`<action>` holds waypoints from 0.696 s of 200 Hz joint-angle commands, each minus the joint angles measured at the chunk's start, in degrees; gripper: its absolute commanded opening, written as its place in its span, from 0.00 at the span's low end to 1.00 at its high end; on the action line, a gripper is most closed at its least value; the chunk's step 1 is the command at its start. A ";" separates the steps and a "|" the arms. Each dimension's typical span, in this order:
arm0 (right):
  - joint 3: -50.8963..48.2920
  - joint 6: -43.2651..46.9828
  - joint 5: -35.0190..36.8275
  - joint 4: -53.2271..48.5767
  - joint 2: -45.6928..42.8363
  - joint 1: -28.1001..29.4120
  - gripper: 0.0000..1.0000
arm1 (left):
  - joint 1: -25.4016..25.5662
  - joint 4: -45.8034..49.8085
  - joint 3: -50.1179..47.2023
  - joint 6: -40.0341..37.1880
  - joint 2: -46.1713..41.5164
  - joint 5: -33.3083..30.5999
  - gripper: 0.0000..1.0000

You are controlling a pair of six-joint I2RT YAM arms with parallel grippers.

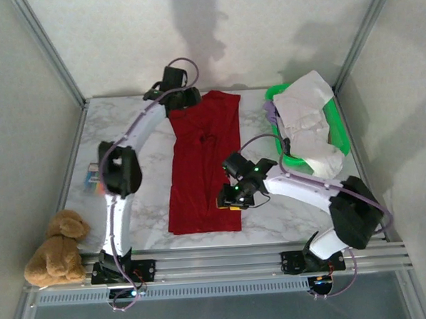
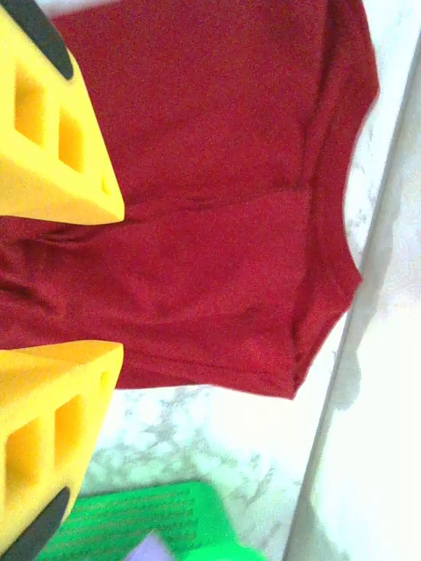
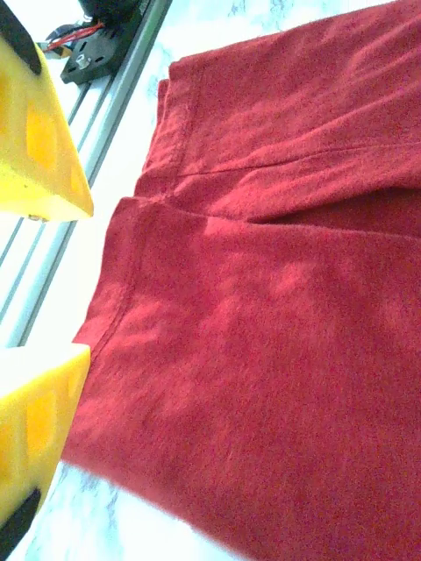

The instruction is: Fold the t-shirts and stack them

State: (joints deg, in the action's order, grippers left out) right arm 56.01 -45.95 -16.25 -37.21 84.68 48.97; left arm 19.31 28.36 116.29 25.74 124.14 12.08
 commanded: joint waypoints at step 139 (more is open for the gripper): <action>-16.65 -3.19 -4.29 4.12 -7.05 -1.67 0.52 | 17.51 5.72 -78.05 25.12 -58.02 -4.70 0.52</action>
State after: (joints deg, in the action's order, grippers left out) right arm 40.91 -47.44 -19.18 -35.99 78.94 46.92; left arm 34.11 32.08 42.96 43.99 68.99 7.35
